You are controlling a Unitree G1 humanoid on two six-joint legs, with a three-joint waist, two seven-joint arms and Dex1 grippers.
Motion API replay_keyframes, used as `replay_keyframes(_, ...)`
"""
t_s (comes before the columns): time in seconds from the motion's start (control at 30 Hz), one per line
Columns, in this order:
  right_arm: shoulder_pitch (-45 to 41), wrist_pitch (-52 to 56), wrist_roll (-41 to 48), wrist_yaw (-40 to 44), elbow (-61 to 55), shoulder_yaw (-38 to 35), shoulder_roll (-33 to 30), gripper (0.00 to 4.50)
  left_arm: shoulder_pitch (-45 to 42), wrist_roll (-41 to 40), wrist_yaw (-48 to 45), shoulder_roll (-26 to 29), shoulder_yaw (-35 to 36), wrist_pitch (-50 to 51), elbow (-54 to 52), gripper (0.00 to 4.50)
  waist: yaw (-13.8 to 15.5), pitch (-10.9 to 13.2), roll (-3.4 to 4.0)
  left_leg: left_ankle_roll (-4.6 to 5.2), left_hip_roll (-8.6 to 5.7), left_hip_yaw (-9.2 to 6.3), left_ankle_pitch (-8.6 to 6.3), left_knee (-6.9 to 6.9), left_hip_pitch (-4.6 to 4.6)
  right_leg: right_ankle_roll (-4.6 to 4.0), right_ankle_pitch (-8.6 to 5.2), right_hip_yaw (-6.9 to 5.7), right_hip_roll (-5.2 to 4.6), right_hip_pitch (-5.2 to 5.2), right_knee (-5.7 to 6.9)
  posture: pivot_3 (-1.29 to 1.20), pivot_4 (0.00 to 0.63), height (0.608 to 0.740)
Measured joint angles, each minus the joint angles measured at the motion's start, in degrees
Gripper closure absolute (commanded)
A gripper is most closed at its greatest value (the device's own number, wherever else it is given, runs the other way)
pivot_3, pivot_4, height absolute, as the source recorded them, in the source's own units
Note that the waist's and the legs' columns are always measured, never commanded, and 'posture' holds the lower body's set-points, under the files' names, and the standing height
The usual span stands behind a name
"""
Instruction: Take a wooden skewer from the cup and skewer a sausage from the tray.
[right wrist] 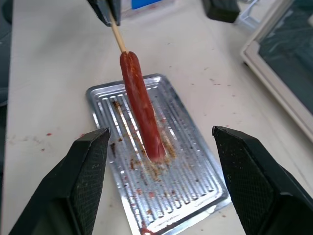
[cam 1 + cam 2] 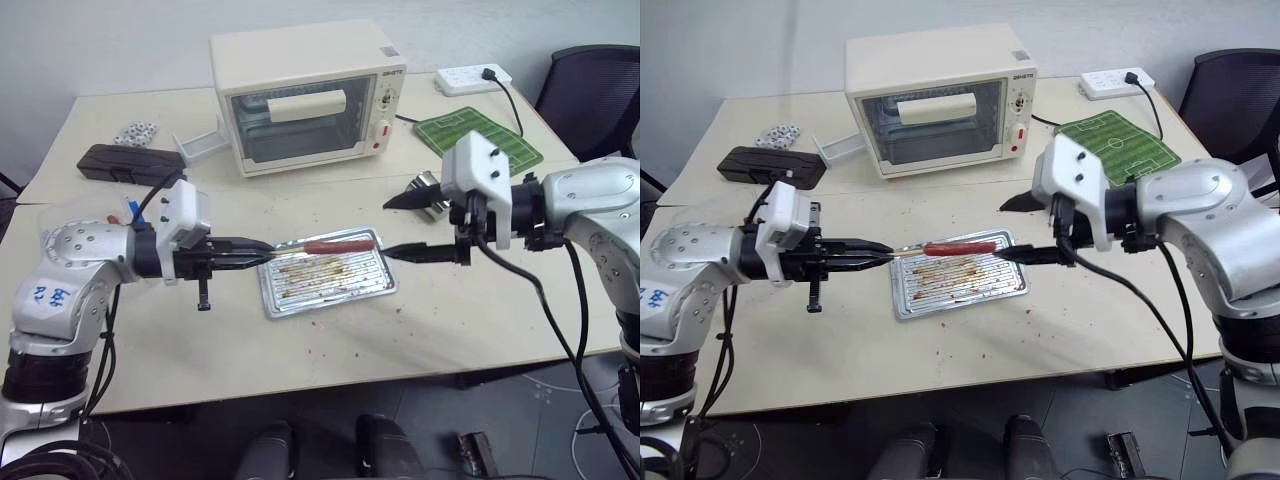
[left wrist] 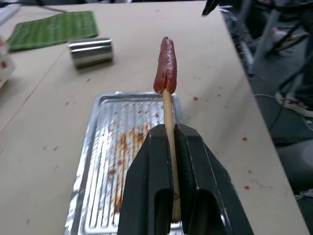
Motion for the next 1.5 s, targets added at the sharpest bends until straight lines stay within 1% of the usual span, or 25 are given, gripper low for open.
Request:
replay_keyframes(0.1, -1.0, 2.7, 1.8, -2.3, 1.8, -3.0, 1.1, 1.00, 6.5, 0.8, 10.1, -2.0, 7.9, 4.2, -5.5, 4.50, 0.2, 0.0, 0.00, 0.00, -0.01, -0.02, 0.00, 0.00, 0.00, 0.00, 0.00, 0.02, -0.02, 0.01, -0.01, 0.00, 0.150, 0.740)
replay_keyframes(0.13, -1.3, 4.0, 2.7, -3.1, 2.0, -4.0, 1.2, 0.82, 8.1, 1.4, 14.2, -3.4, 10.4, 6.0, -7.3, 4.50, 0.2, 0.0, -0.01, -0.01, 0.00, -0.02, 0.00, 0.01, 0.00, 0.00, 0.00, 0.01, -0.02, 0.02, -0.03, 0.00, 0.150, 0.740)
replay_keyframes(0.17, -1.5, 5.4, 3.9, -4.0, 2.0, -5.2, 1.8, 0.64, 9.1, 2.3, 20.7, -6.5, 13.6, 8.8, -9.9, 4.50, 0.4, 0.0, -0.01, 0.00, -0.03, -0.05, 0.00, 0.03, 0.01, 0.00, 0.00, 0.00, -0.02, 0.05, -0.01, 0.00, 0.150, 0.740)
replay_keyframes(0.23, -2.0, 7.1, 5.2, -5.1, 2.2, -5.9, 2.7, 0.15, 9.4, 4.1, 28.9, -10.2, 16.8, 12.4, -11.8, 4.50, 0.6, -0.1, -0.09, 0.00, -0.04, -0.06, 0.00, 0.06, 0.01, 0.00, 0.00, -0.04, 0.04, 0.06, -0.01, 0.00, 0.150, 0.740)
replay_keyframes(0.27, -2.3, 8.4, 6.5, -6.0, 2.2, -6.4, 3.4, 0.03, 10.0, 7.1, 37.1, -14.3, 19.1, 15.7, -14.5, 4.50, 0.6, -0.1, -0.13, 0.00, -0.08, -0.04, 0.00, 0.07, 0.02, 0.01, 0.01, -0.05, 0.05, 0.07, 0.02, 0.00, 0.150, 0.740)
replay_keyframes(0.4, -2.3, 9.0, 7.1, -7.6, 2.3, -6.9, 3.8, 0.03, 12.3, 12.0, 49.4, -20.1, 20.6, 22.4, -20.2, 4.50, 0.8, -0.1, -0.22, 0.00, -0.09, -0.04, 0.00, 0.06, 0.01, 0.01, 0.01, -0.08, 0.06, 0.06, 0.02, 0.00, 0.150, 0.740)
replay_keyframes(0.53, -2.2, 7.8, 6.9, -8.5, 1.9, -6.3, 4.9, 0.03, 12.8, 15.9, 58.5, -25.1, 21.1, 31.2, -28.3, 4.50, 1.3, -0.2, -0.35, -0.01, -0.09, -0.03, 0.00, 0.06, 0.01, 0.01, 0.01, -0.08, 0.10, 0.06, 0.03, 0.00, 0.150, 0.740)
replay_keyframes(0.67, -2.2, 7.9, 7.6, -8.8, 1.3, -6.2, 5.3, 0.03, 12.7, 18.1, 61.3, -25.3, 21.5, 34.2, -28.0, 4.50, 1.6, -0.2, -0.35, -0.06, -0.07, -0.03, 0.02, 0.06, 0.02, 0.00, 0.00, -0.09, 0.14, 0.05, 0.00, 0.00, 0.150, 0.740)
replay_keyframes(0.83, -2.0, 8.6, 8.9, -9.7, 0.4, -6.2, 5.3, 0.03, 10.5, 20.7, 63.4, -25.3, 23.0, 35.5, -22.1, 4.50, 1.6, -0.2, -0.40, -0.05, -0.08, -0.03, 0.01, 0.06, 0.02, 0.00, 0.00, -0.10, 0.12, 0.05, -0.02, 0.00, 0.150, 0.740)
replay_keyframes(0.97, -1.5, 8.7, 9.1, -10.7, 0.2, -6.2, 5.8, 0.03, 6.0, 21.8, 64.9, -25.3, 23.1, 35.7, -16.7, 4.50, 1.7, -0.2, -0.45, -0.05, -0.10, -0.05, 0.01, 0.07, 0.02, 0.00, 0.00, -0.13, 0.10, 0.06, -0.08, 0.00, 0.150, 0.740)
replay_keyframes(1.03, -1.3, 8.7, 9.3, -11.2, -0.2, -6.2, 6.1, 0.00, 4.4, 21.9, 64.8, -25.3, 22.7, 34.8, -14.5, 3.92, 1.7, -0.2, -0.46, -0.05, -0.10, -0.04, 0.01, 0.05, 0.02, 0.00, 0.00, -0.13, 0.09, 0.06, 0.00, 0.00, 0.150, 0.740)
replay_keyframes(1.07, -1.3, 8.7, 9.6, -11.5, -0.3, -6.2, 6.5, 0.00, 3.8, 21.9, 64.7, -25.3, 22.6, 34.1, -13.9, 3.76, 1.7, -0.2, -0.49, -0.07, -0.09, -0.06, 0.00, 0.04, 0.01, 0.00, 0.00, -0.15, 0.10, 0.05, -0.01, 0.00, 0.150, 0.740)
replay_keyframes(1.1, -1.3, 8.8, 10.0, -11.7, -0.4, -6.2, 6.8, 0.00, 3.3, 21.9, 64.6, -25.3, 22.4, 33.4, -13.6, 3.39, 1.7, -0.2, -0.49, -0.08, -0.09, -0.06, -0.01, 0.03, 0.01, 0.00, 0.00, -0.15, 0.10, 0.05, -0.01, 0.00, 0.150, 0.740)
replay_keyframes(1.13, -1.3, 8.9, 10.2, -11.9, -0.6, -6.2, 6.9, 0.00, 3.1, 21.9, 64.5, -25.3, 22.2, 32.9, -13.5, 3.14, 1.6, -0.2, -0.50, -0.08, -0.09, -0.06, -0.01, 0.02, 0.01, 0.00, 0.00, -0.15, 0.09, 0.05, -0.02, 0.00, 0.150, 0.740)
replay_keyframes(1.27, -1.3, 9.0, 10.4, -11.9, -0.6, -6.2, 6.4, 0.00, 5.5, 21.9, 64.0, -25.6, 22.8, 33.6, -16.7, 1.94, 1.2, -0.2, -0.50, -0.12, -0.04, -0.03, -0.03, -0.03, 0.01, 0.00, 0.00, -0.12, 0.08, 0.02, -0.05, 0.00, 0.150, 0.740)
replay_keyframes(1.3, -1.3, 9.0, 10.4, -11.6, -0.6, -6.2, 6.0, 0.00, 6.0, 21.9, 63.8, -25.7, 23.4, 34.2, -18.1, 1.71, 1.3, -0.2, -0.51, -0.13, -0.01, -0.04, -0.04, -0.03, 0.00, 0.00, 0.00, -0.13, 0.08, 0.01, -0.07, 0.00, 0.150, 0.740)
replay_keyframes(1.43, -1.1, 9.0, 11.0, -9.8, 0.0, -6.2, 4.6, 0.00, 7.2, 21.3, 61.4, -24.7, 29.1, 39.0, -26.9, 1.71, 1.3, -0.2, -0.55, -0.13, -0.01, -0.02, -0.04, -0.02, 0.00, 0.00, 0.00, -0.13, 0.09, 0.03, -0.13, 0.00, 0.150, 0.740)
replay_keyframes(1.5, -1.0, 8.8, 11.3, -8.0, 0.6, -6.3, 3.0, 0.00, 10.1, 20.8, 58.9, -23.2, 32.3, 42.1, -33.1, 1.71, 1.3, -0.2, -0.55, -0.11, -0.02, -0.01, -0.05, -0.04, 0.00, -0.01, 0.00, -0.11, 0.08, 0.03, -0.14, 0.00, 0.150, 0.740)
